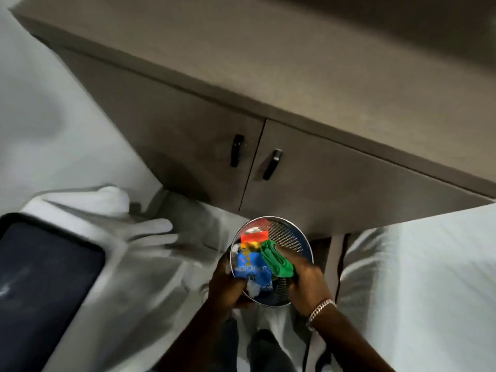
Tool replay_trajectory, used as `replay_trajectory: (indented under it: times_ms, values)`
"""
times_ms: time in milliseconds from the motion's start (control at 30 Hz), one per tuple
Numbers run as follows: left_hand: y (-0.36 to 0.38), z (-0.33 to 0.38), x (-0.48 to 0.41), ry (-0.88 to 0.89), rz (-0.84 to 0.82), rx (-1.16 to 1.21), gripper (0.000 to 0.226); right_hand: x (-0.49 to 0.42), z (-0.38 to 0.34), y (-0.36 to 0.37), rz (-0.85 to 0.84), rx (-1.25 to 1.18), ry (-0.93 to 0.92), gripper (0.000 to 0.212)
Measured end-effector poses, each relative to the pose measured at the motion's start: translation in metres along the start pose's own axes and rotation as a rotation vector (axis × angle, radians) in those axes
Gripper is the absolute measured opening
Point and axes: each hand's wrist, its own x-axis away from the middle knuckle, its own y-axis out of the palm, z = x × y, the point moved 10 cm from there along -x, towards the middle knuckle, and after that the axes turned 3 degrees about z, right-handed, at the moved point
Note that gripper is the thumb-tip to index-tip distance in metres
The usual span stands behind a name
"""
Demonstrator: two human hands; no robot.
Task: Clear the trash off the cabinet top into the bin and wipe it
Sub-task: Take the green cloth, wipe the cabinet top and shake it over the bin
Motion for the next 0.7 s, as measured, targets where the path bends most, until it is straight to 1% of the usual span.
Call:
replay_trajectory:
  times_ms: [67,167,233,300,367,467,567,700]
  values:
    - [0.005,-0.035,-0.032,-0.056,0.037,0.038,0.059,-0.013,0.042,0.032,0.006,-0.027,0.065,0.07]
    - [0.019,-0.086,-0.087,-0.156,0.06,0.015,0.069,-0.039,0.107,0.08,0.002,0.0,0.158,0.051]
    - [0.027,-0.115,-0.126,-0.167,0.04,-0.021,0.072,-0.055,0.143,0.11,-0.011,0.005,0.166,0.046]
    - [0.037,-0.137,-0.159,-0.164,0.021,-0.066,0.077,-0.072,0.172,0.135,-0.066,0.035,0.17,0.048]
    - [0.046,-0.152,-0.186,-0.111,0.05,-0.138,0.085,-0.087,0.201,0.151,-0.082,0.1,0.176,0.049]
    - [0.061,-0.165,-0.218,-0.06,0.085,-0.197,0.08,-0.103,0.229,0.161,-0.062,0.167,0.177,0.055]
    - [0.081,-0.184,-0.241,-0.075,0.056,-0.103,0.078,-0.109,0.241,0.163,-0.035,0.155,0.136,0.058]
    - [0.089,-0.193,-0.253,-0.033,0.047,0.038,0.079,-0.104,0.24,0.155,0.022,0.133,0.076,0.056]
